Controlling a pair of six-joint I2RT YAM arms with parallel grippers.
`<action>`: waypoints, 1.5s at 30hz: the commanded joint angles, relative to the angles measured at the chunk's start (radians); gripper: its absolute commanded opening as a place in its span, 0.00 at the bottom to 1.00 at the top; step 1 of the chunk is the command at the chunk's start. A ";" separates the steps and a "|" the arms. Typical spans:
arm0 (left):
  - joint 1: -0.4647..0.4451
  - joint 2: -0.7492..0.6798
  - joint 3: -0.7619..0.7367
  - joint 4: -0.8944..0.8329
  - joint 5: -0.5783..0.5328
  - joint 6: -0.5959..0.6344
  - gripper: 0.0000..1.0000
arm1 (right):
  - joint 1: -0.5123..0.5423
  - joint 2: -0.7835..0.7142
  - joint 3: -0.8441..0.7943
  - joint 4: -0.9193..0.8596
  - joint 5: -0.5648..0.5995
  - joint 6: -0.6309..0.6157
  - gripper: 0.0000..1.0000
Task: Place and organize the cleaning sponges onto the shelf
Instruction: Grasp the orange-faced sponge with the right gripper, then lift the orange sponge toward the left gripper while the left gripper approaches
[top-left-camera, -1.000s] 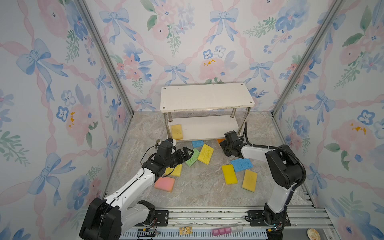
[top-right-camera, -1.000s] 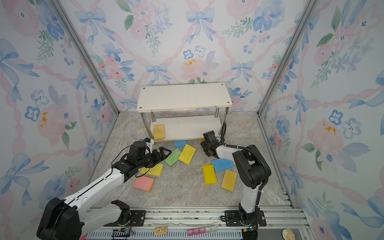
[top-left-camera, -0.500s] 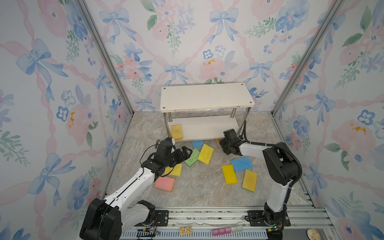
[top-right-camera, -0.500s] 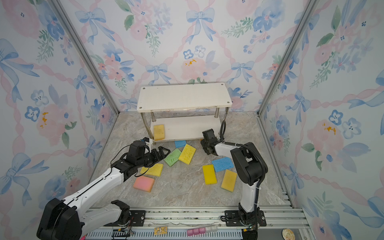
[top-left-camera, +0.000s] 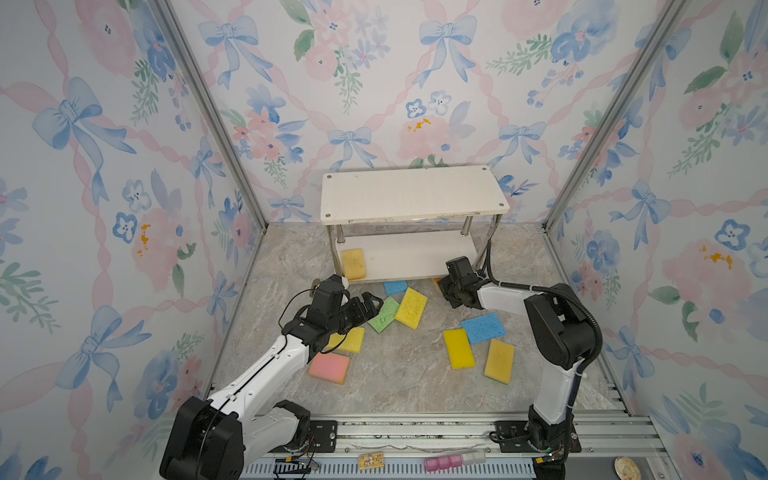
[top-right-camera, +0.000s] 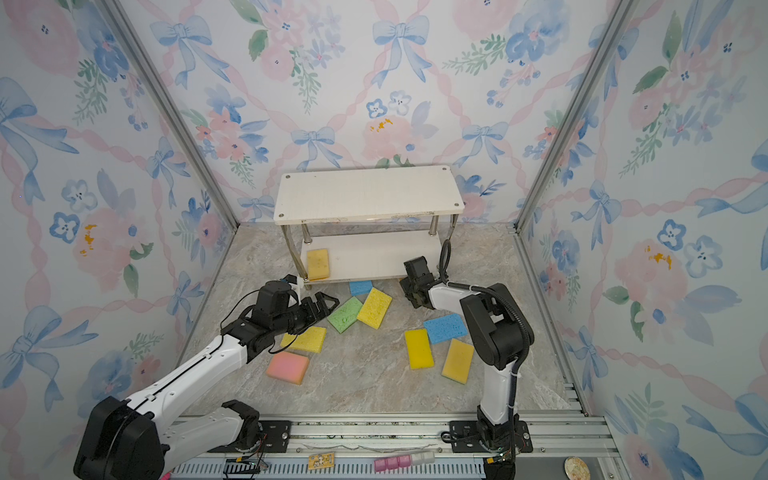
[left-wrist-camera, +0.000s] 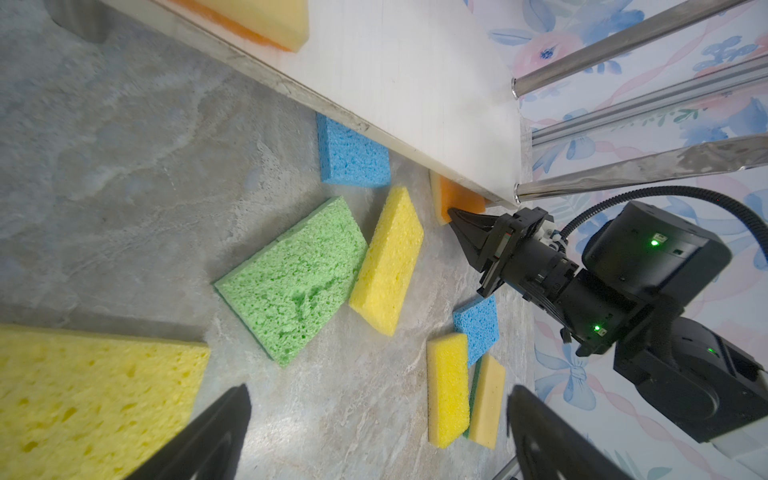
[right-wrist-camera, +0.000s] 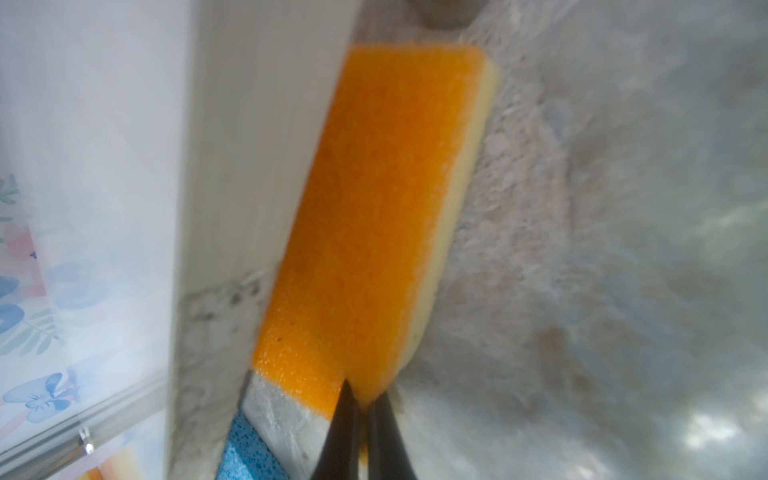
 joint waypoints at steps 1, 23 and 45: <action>0.009 -0.011 -0.003 -0.009 -0.014 0.001 0.98 | -0.006 -0.012 -0.032 -0.091 0.005 -0.013 0.00; 0.010 0.195 0.117 0.179 0.368 -0.001 0.98 | -0.033 -0.455 -0.079 -0.554 -0.370 -0.529 0.00; 0.043 0.199 0.045 0.521 0.562 -0.218 0.91 | 0.137 -0.404 0.208 -0.722 -0.795 -1.090 0.00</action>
